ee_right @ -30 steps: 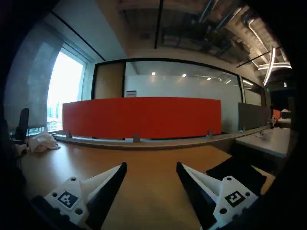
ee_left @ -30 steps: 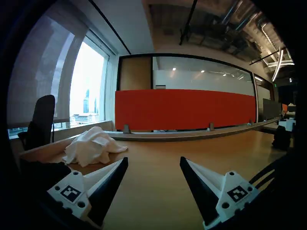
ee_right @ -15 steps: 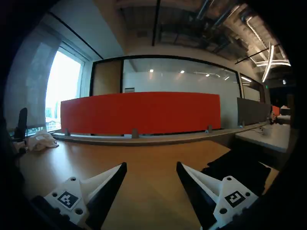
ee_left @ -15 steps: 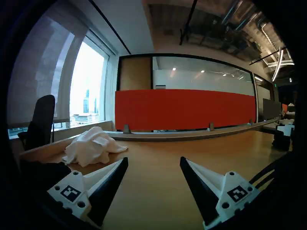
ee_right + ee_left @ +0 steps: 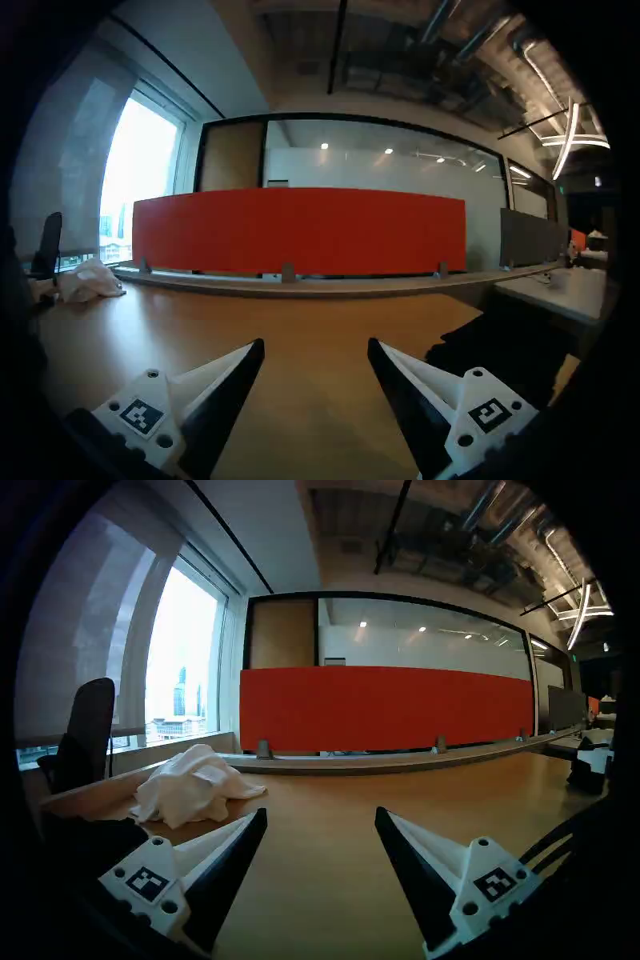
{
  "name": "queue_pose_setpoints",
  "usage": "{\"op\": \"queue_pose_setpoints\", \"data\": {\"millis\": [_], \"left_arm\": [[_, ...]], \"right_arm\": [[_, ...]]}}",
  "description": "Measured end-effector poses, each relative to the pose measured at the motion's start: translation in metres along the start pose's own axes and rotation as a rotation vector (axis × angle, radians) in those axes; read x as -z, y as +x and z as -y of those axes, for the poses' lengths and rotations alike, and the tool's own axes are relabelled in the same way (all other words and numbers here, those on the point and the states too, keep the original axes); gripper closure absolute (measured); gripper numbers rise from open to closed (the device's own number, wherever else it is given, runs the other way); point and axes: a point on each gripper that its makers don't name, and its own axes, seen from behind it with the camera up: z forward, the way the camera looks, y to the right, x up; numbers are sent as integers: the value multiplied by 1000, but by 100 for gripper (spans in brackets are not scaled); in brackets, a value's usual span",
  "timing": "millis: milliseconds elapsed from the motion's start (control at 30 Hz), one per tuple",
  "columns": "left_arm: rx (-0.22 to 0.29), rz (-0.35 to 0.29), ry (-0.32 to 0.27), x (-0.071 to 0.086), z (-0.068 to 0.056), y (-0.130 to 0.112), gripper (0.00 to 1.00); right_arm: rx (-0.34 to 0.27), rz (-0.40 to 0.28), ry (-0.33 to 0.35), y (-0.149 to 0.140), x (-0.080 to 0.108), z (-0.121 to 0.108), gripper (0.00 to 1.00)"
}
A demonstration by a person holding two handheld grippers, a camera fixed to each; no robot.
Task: Fold towel
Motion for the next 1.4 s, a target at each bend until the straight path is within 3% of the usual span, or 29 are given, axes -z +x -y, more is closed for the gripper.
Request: {"op": "queue_pose_setpoints", "data": {"millis": [467,1400], "left_arm": [[0,0,0,-1,0,0,0],[0,0,0,0,0,0,0]], "right_arm": [[-13,-34,2,8,7,1,0],[-12,-35,12,7,7,3,0]]}}
